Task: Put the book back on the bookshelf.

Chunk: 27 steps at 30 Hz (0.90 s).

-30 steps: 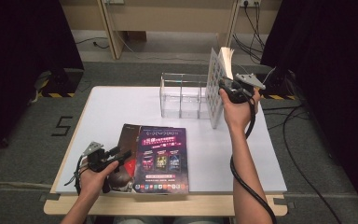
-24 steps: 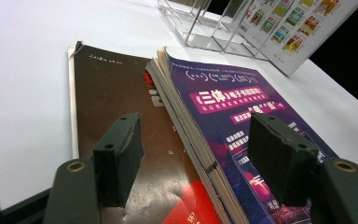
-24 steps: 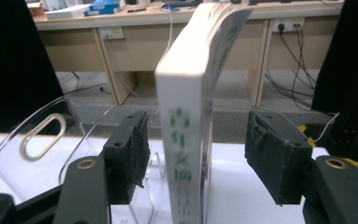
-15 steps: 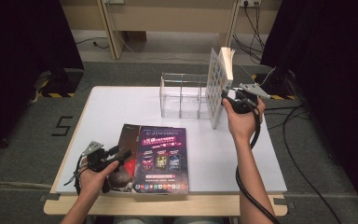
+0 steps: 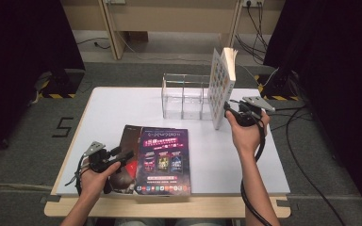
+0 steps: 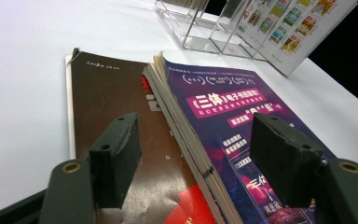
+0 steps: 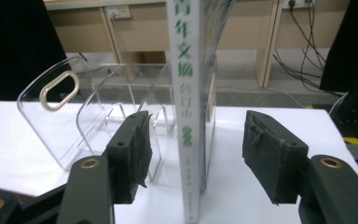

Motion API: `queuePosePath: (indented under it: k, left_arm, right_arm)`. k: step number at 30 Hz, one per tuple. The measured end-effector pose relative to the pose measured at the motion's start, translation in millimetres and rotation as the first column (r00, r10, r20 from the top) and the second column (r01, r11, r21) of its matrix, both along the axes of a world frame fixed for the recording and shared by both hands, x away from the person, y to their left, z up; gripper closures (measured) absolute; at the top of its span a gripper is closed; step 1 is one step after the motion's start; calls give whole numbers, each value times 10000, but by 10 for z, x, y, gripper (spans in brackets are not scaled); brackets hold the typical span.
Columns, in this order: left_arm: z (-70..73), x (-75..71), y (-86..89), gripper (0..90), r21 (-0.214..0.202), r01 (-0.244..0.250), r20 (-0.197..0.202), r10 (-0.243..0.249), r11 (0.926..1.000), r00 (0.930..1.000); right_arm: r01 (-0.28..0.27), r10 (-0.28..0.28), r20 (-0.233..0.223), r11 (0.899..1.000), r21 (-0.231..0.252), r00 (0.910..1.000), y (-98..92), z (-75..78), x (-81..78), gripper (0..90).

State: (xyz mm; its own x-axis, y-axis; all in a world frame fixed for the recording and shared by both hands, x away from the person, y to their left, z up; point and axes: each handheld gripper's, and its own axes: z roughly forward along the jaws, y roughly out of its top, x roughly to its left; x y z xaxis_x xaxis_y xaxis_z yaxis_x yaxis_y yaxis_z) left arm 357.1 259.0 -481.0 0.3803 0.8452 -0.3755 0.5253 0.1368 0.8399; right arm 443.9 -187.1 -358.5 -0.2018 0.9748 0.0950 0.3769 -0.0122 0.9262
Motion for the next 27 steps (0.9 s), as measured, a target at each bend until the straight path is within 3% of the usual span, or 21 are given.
queuePosePath:
  k: [12, 20, 27]
  left_arm:
    - [46, 83, -86, 365, 171, 341, -127, -339, 9993, 9993]
    - [72, 213, -151, 404, 380, 556, -356, -543, 9977, 9979]
    - [53, 335, -221, 477, 608, 566, -892, -511, 9965, 9947]
  right_arm:
    - [-404, 412, -846, 9991, 116, 9956, 48, -228, -143, 472]
    - [-1076, 1067, -1565, 9942, 29, 9819, 231, -425, -162, 561]
    - [-1505, 1478, -2011, 9886, 19, 9684, 383, -555, -148, 638]
